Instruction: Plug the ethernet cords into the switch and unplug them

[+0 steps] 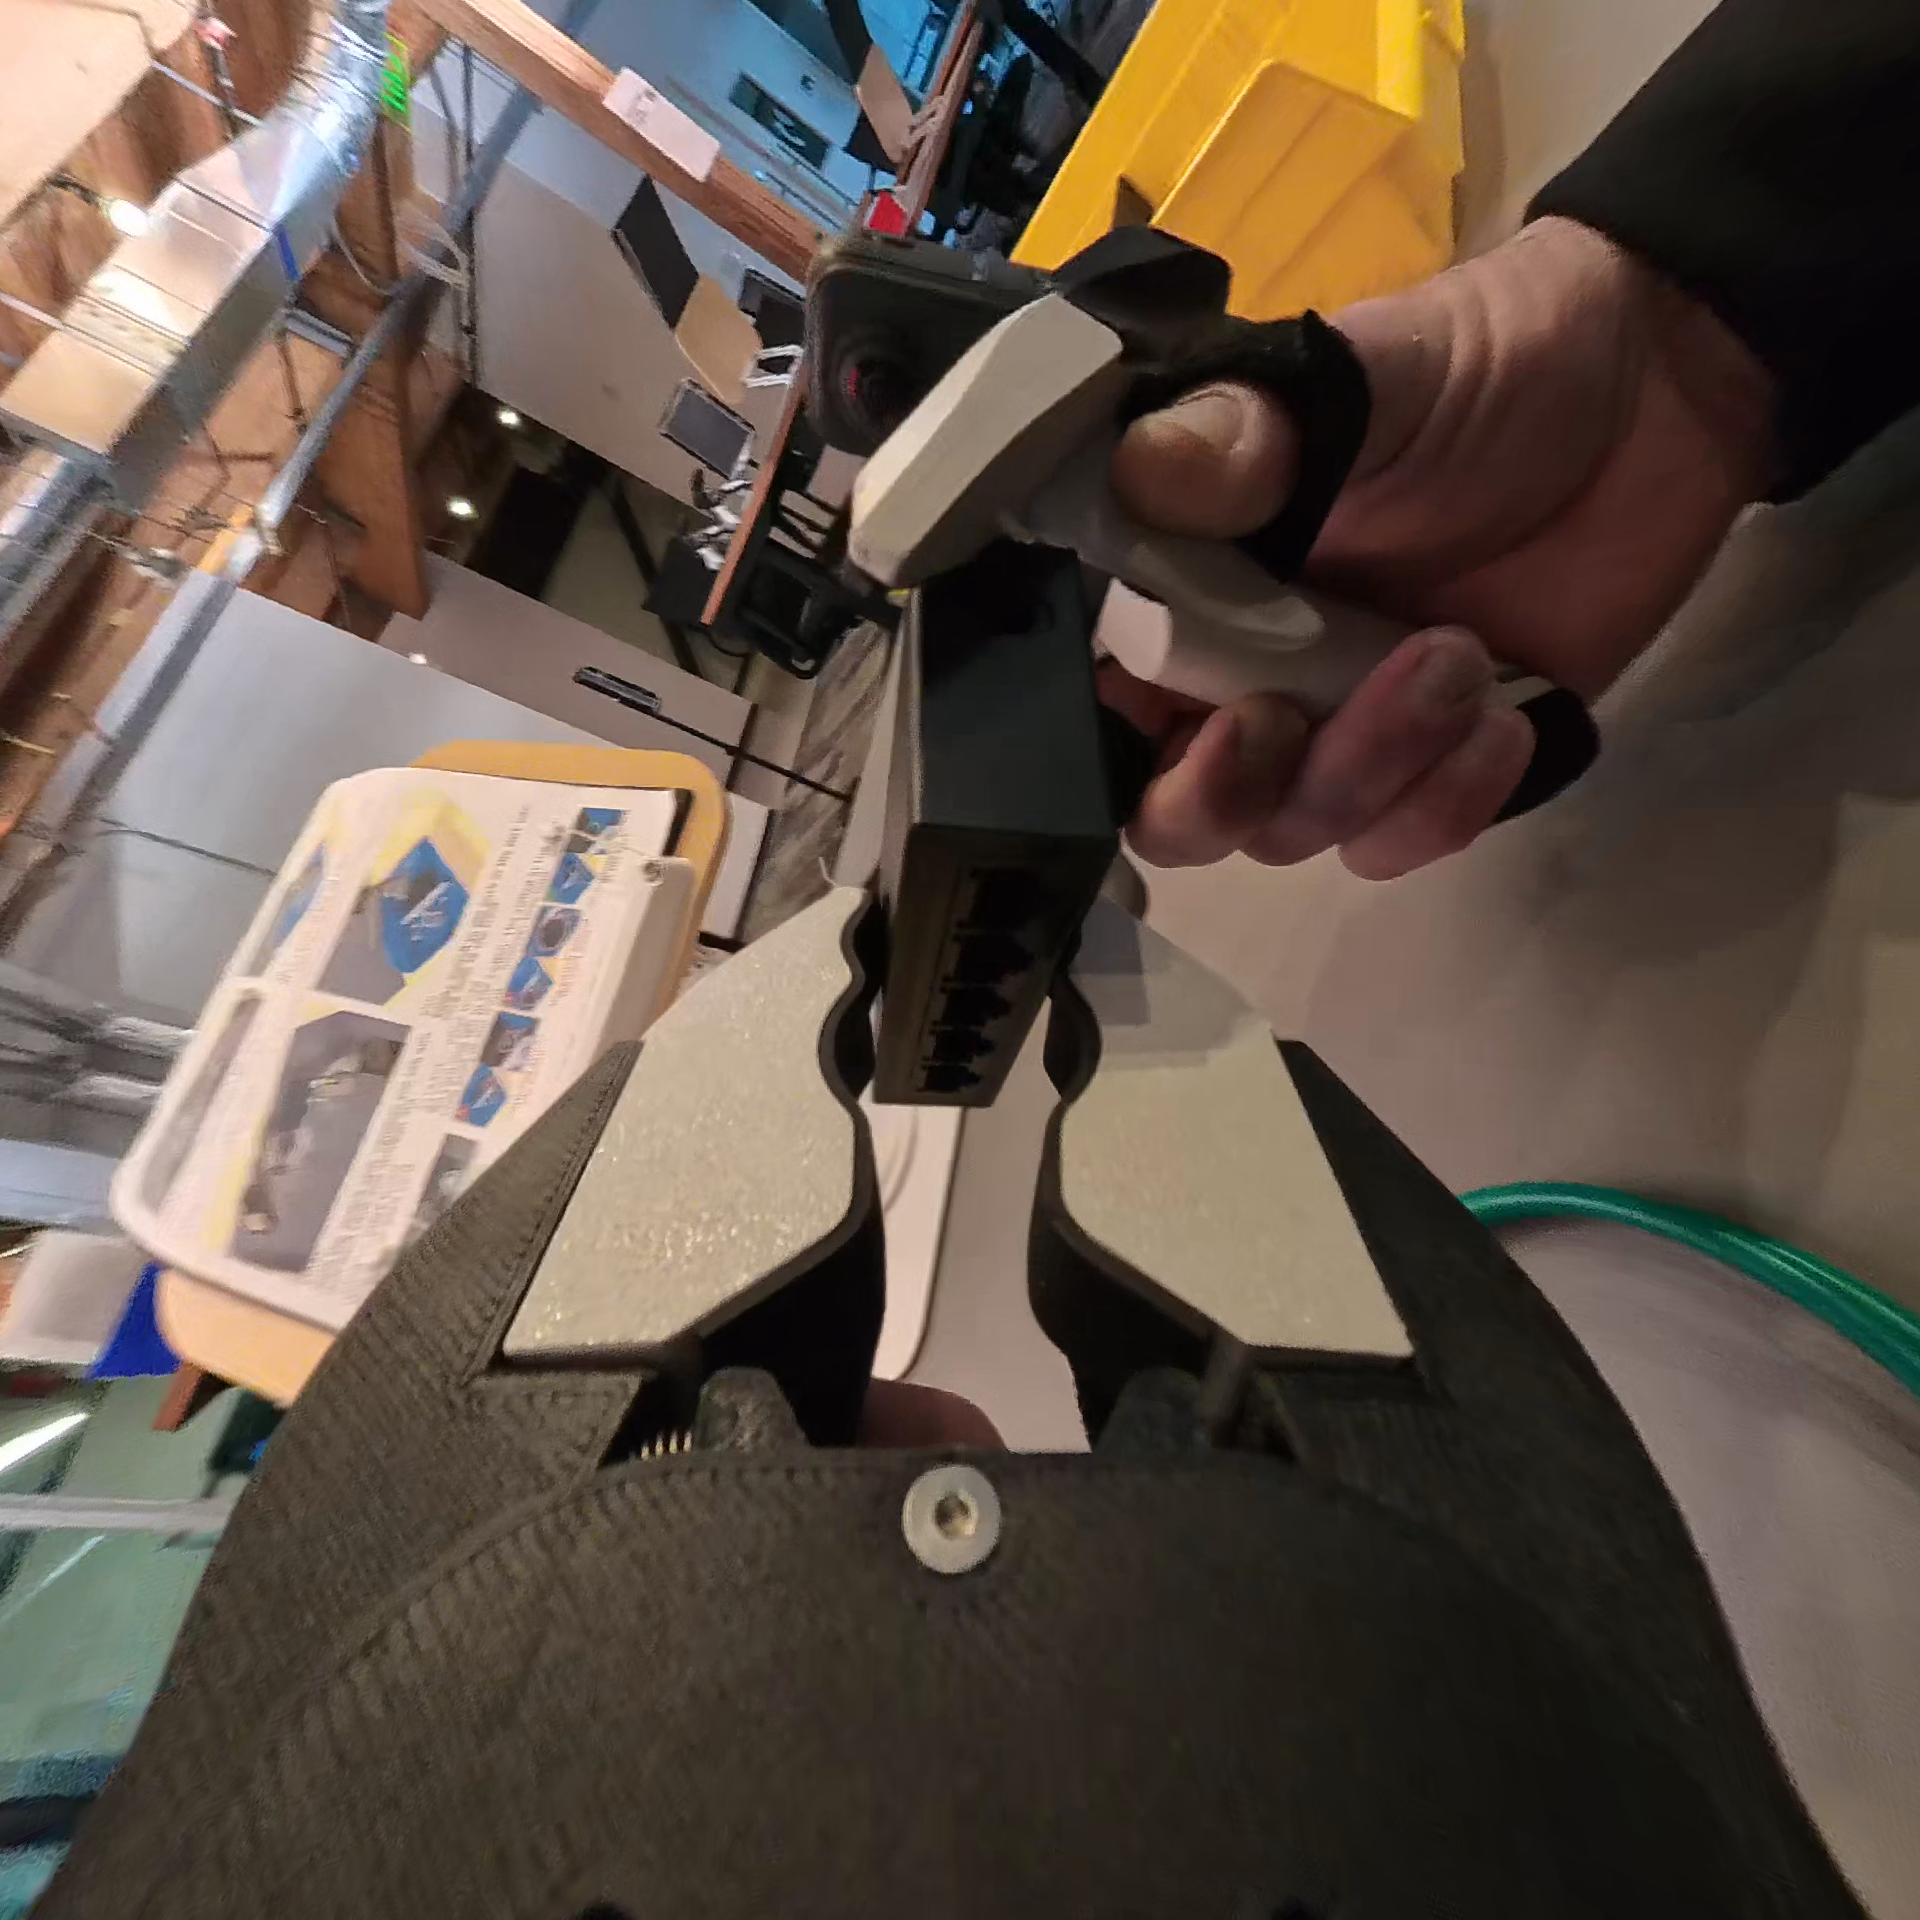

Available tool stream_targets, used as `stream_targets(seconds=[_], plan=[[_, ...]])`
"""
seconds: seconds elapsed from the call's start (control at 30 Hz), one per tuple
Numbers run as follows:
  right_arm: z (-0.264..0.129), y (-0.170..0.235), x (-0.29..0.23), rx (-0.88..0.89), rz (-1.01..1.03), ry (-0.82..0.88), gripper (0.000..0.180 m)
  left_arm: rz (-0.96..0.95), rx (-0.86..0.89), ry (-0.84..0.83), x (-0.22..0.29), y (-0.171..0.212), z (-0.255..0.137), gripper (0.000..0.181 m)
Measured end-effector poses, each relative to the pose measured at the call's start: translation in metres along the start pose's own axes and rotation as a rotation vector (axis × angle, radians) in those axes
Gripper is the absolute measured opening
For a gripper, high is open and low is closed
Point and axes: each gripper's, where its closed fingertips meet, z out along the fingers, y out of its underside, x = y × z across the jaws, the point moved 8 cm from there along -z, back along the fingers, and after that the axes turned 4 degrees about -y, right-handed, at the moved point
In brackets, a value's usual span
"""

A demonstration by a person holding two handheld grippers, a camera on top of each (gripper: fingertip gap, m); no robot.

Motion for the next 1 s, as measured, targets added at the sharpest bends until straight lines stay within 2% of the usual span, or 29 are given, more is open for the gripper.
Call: stream_targets(seconds=[0.07,0.13,0.17,0.23,0.27,0.3,0.37,0.47,0.53,0.7,1.0], plan=[[-0.001,-0.007,-0.002,0.001,-0.066,0.036,0.099,-0.19,-0.005,0.122,-0.003,0.002,0.0,0.028],[-0.004,-0.018,-0.008,-0.01,-0.146,0.062,0.108,-0.423,0.019,0.211,-0.012,0.007,-0.001,0.027],[-0.003,-0.022,-0.014,-0.063,-0.222,0.082,0.11,-0.575,0.016,0.297,-0.017,0.01,-0.001,0.027],[0.001,-0.026,-0.027,-0.214,-0.415,0.136,0.112,-0.957,0.017,0.583,-0.023,0.016,0.001,0.027],[0.005,-0.027,-0.031,-0.302,-0.492,0.156,0.114,-1.099,0.057,0.62,-0.027,0.02,0.001,0.027],[0.009,-0.027,-0.035,-0.393,-0.561,0.17,0.115,-1.222,0.088,0.667,-0.028,0.023,0.002,0.027],[0.019,-0.026,-0.044,-0.528,-0.696,0.187,0.116,-1.412,0.121,0.895,-0.023,0.025,0.002,0.027],[0.029,-0.015,-0.047,-0.786,-0.912,0.233,0.124,-1.487,0.148,1.025,-0.015,0.024,-0.001,0.027],[0.032,-0.01,-0.05,-0.862,-0.996,0.222,0.125,-1.542,0.158,1.048,-0.014,0.025,0.0,0.027],[0.036,-0.004,-0.056,-0.882,-1.076,0.199,0.116,-1.588,0.191,1.141,-0.01,0.023,-0.001,0.027],[0.033,0.0,-0.061,-0.914,-1.082,0.152,0.114,-1.656,0.238,1.256,-0.002,0.028,-0.001,0.027]])
